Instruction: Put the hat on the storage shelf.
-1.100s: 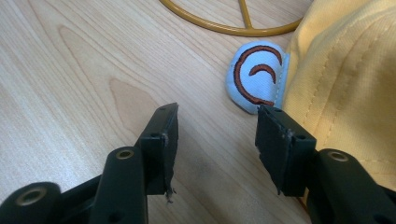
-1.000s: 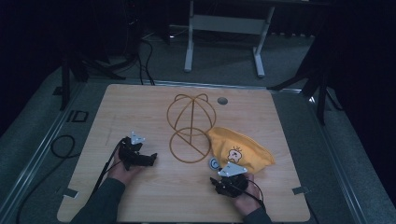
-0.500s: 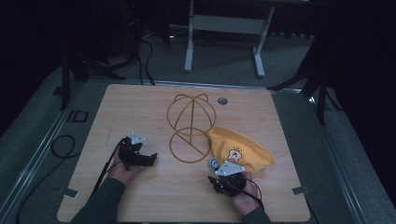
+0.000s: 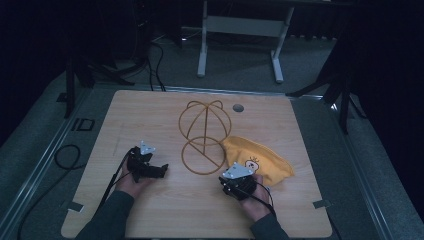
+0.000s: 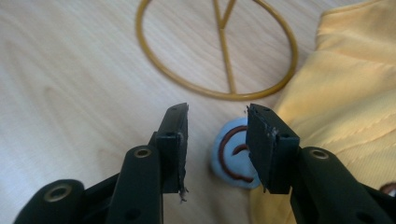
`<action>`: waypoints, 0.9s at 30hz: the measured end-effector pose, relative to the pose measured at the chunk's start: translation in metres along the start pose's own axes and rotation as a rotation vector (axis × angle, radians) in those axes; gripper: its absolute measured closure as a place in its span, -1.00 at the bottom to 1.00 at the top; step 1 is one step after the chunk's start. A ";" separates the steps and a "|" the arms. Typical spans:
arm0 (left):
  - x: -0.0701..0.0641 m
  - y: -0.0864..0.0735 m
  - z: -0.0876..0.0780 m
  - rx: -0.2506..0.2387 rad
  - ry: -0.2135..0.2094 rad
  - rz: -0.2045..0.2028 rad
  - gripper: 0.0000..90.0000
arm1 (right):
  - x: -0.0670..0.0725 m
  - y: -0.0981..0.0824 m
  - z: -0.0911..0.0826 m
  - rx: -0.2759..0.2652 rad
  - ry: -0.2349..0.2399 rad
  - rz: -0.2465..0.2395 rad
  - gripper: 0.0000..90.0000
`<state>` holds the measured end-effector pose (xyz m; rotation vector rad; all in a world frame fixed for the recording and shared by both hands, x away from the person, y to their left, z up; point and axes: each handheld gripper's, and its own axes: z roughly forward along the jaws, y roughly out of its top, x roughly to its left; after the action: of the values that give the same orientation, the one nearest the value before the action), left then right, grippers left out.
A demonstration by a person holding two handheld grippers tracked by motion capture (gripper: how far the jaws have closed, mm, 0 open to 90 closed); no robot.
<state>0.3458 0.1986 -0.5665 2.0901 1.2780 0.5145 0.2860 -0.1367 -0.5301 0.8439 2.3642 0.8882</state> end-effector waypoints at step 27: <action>0.000 0.000 0.000 0.000 0.000 0.000 -1.00 | -0.012 -0.008 0.015 0.130 -0.129 0.029 0.88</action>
<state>0.3458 0.1986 -0.5664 2.0907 1.2777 0.5146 0.3003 -0.1434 -0.5431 0.9592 2.3214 0.6749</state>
